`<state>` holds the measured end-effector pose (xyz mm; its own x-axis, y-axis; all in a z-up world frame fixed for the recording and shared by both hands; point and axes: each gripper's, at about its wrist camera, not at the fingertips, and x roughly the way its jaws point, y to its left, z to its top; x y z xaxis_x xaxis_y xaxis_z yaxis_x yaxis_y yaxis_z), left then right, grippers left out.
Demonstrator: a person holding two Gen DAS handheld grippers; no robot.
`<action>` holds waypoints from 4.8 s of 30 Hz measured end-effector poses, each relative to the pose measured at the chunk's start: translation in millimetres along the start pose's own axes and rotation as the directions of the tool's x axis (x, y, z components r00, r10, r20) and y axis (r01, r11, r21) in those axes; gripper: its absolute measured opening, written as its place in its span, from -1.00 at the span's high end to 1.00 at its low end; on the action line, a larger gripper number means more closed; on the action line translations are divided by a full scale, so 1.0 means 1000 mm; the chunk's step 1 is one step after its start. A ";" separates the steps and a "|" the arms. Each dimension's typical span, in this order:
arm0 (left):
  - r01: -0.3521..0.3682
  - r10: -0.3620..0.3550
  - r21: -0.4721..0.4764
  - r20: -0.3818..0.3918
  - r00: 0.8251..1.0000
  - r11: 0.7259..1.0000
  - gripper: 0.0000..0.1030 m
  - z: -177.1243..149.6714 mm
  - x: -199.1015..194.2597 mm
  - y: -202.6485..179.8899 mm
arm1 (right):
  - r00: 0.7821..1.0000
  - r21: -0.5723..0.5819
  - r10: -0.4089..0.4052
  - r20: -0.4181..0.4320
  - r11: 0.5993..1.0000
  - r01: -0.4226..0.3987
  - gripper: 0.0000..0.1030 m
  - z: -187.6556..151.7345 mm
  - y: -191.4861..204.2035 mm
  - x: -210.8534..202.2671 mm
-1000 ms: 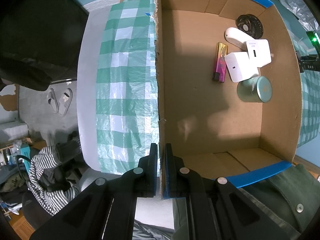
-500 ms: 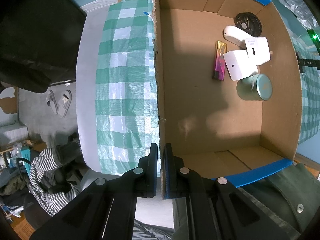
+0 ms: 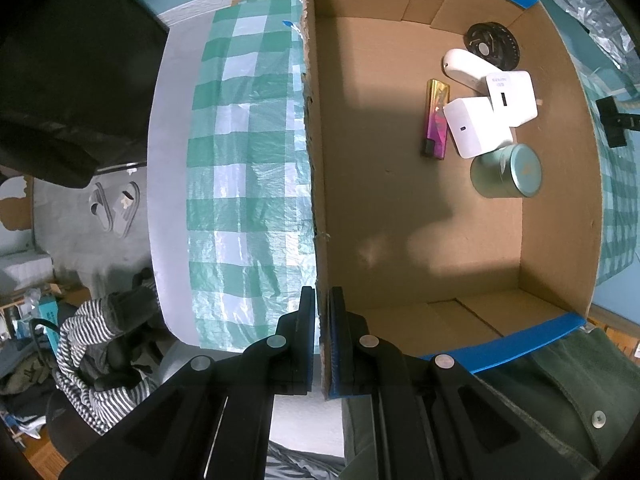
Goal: Organize rigid objects
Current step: 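Lift the black charger with the right gripper and carry it over the box, then open the right gripper to drop the black charger beside the puck, then move the right gripper to the white octagonal PASA device and close on it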
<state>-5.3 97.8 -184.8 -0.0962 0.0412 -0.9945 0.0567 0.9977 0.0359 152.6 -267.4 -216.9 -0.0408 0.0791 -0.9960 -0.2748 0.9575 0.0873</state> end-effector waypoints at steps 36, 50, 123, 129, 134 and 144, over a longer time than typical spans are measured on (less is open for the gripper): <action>0.015 -0.016 0.016 0.012 1.000 1.000 0.86 -0.006 0.001 0.004 | 0.993 -0.355 0.084 0.079 0.933 -0.051 0.20 0.030 0.193 -0.067; 0.015 -0.015 0.016 0.011 1.000 1.000 0.86 -0.006 0.001 0.004 | 0.997 -0.387 0.051 0.052 0.921 -0.027 0.20 0.036 0.222 -0.032; 0.001 -0.002 0.009 0.017 1.000 1.000 0.87 0.008 -0.009 0.001 | 0.999 0.253 0.038 0.011 0.967 -0.039 -0.23 0.045 -0.008 0.035; 0.003 -0.003 0.002 0.014 1.000 1.000 0.87 0.008 -0.009 0.002 | 1.000 0.281 0.018 0.006 0.960 -0.019 -0.23 0.047 -0.011 0.050; 0.006 -0.005 -0.003 0.011 1.000 1.000 0.87 0.009 -0.009 0.002 | 1.000 0.311 0.022 0.008 0.950 -0.024 -0.23 0.048 -0.015 0.058; 0.003 -0.003 0.001 0.010 1.000 1.000 0.87 0.008 -0.009 0.002 | 1.000 0.325 0.003 0.012 0.946 -0.007 -0.07 0.047 -0.008 0.062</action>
<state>4.1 99.0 -176.4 -0.0864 0.0379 -0.9955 0.0571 0.9978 0.0331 197.7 -257.3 -280.0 -0.0297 0.0855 -0.9959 0.0526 0.9951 0.0838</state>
